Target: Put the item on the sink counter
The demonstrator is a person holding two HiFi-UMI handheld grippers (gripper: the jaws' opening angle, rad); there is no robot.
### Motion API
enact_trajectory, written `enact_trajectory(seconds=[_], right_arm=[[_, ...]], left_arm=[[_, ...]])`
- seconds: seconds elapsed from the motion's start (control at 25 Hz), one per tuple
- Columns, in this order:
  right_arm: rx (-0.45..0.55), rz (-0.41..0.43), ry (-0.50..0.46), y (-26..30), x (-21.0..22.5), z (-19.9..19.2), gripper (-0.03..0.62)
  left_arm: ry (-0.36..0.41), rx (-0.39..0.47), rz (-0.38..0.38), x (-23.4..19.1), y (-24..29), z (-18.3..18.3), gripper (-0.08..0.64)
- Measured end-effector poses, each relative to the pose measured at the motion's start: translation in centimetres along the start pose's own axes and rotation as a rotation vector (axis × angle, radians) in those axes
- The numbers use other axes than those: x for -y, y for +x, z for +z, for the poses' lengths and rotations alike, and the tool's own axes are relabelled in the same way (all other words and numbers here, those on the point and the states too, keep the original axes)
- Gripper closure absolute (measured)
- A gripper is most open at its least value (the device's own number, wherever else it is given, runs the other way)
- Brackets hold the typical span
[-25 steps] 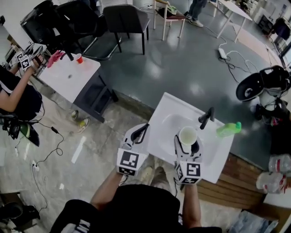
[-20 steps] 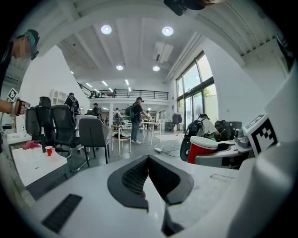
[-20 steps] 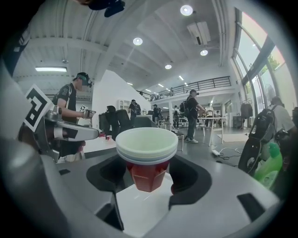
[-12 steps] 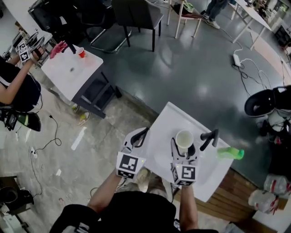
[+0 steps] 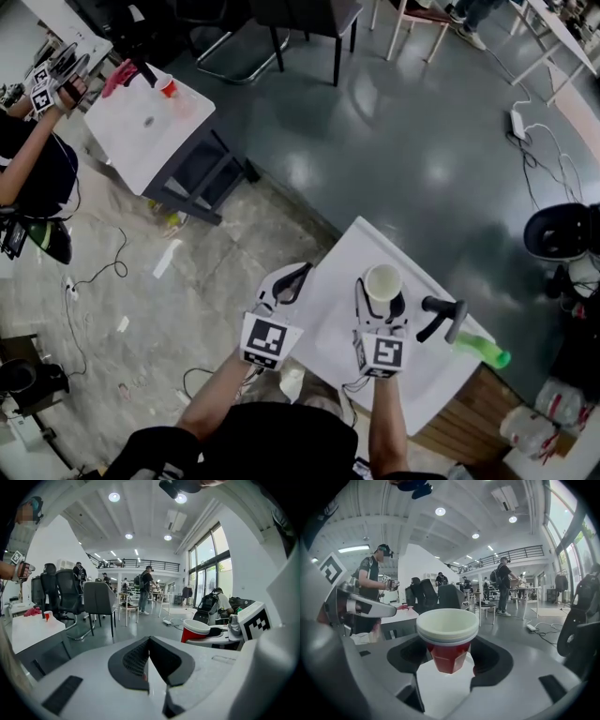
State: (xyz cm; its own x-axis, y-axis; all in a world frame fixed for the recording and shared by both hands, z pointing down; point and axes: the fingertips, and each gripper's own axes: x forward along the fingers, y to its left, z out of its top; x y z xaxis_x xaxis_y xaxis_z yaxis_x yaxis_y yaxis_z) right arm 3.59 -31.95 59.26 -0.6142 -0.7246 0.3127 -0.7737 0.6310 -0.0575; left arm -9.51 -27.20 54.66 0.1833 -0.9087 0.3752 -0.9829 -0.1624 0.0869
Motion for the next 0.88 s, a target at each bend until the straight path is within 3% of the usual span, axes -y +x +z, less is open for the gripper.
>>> enact_trajectory(seconds=[0.2,0.4,0.88], right_arm=[[-0.093,0.035,-0.028,2.5,-0.2,-3.1,0.301],[-0.077,0.057,-0.027,5.1,-0.1,-4.8,0.299],[-0.142,0.095,-0.031,8.4,-0.2,-8.6,0.299]], left_arm=[[-0.009,-0.03,0.006,-0.7,1.7,-2.2,0.558],[-0.027,-0.045,0.016,-1.6,3.3,-3.8,0.558],[-0.057,-0.086,0.048,-3.2,5.2,-7.1,0.558]])
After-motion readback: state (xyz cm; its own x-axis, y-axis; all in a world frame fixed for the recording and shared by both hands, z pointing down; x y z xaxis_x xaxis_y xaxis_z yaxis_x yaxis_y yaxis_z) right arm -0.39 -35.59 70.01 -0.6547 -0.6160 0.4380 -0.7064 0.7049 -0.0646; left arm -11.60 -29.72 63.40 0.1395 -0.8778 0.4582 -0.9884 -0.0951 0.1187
